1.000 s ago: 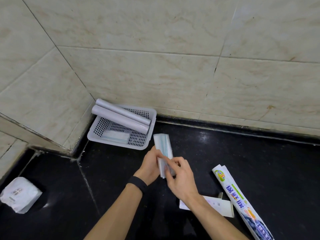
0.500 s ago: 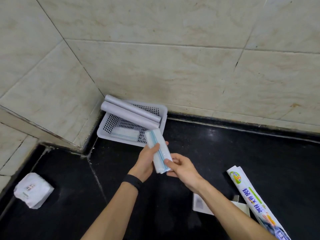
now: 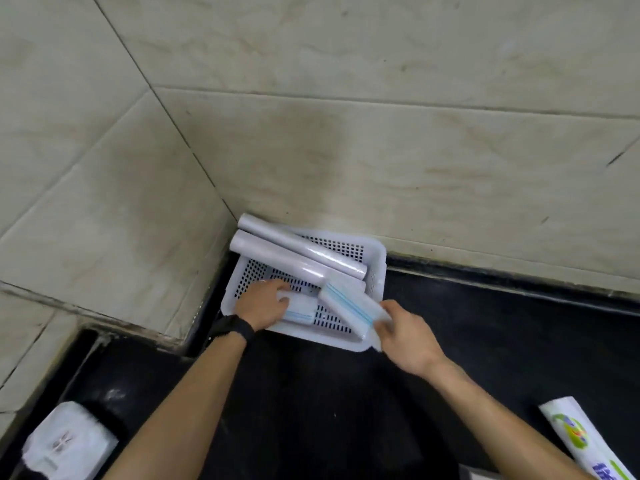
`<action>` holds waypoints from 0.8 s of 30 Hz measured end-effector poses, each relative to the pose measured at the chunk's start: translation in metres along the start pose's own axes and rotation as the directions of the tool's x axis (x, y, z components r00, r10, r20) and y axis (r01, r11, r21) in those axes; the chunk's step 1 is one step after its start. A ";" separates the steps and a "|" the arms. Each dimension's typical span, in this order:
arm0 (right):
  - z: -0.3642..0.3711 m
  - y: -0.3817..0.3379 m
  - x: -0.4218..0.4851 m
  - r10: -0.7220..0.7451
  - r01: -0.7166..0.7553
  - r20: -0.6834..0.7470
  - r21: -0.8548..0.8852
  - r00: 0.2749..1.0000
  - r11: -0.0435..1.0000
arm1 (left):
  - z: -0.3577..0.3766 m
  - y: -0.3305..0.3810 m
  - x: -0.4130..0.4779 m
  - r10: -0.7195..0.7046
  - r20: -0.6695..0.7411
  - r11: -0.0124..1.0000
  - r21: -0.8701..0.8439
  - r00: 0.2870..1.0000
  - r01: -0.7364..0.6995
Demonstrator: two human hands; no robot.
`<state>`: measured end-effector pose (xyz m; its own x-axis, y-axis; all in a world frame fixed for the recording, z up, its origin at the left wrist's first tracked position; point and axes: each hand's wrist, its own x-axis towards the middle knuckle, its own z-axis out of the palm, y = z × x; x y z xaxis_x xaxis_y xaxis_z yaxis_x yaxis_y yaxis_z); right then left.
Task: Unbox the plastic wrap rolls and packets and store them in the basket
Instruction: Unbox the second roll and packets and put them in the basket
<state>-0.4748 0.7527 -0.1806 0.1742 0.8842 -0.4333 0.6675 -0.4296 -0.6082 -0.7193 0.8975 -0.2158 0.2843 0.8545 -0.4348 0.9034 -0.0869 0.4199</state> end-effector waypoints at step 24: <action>0.042 -0.072 0.068 -0.079 0.164 0.187 -0.496 0.979 0.853 | -0.093 -0.052 0.014 0.271 0.065 0.895 0.352 0.960 -0.276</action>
<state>-0.5411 0.8358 -0.1940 -0.0175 0.8657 -0.5002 0.9567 -0.1309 -0.2599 -0.7919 0.9613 -0.1692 0.5384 0.7641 -0.3553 0.8426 -0.4936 0.2154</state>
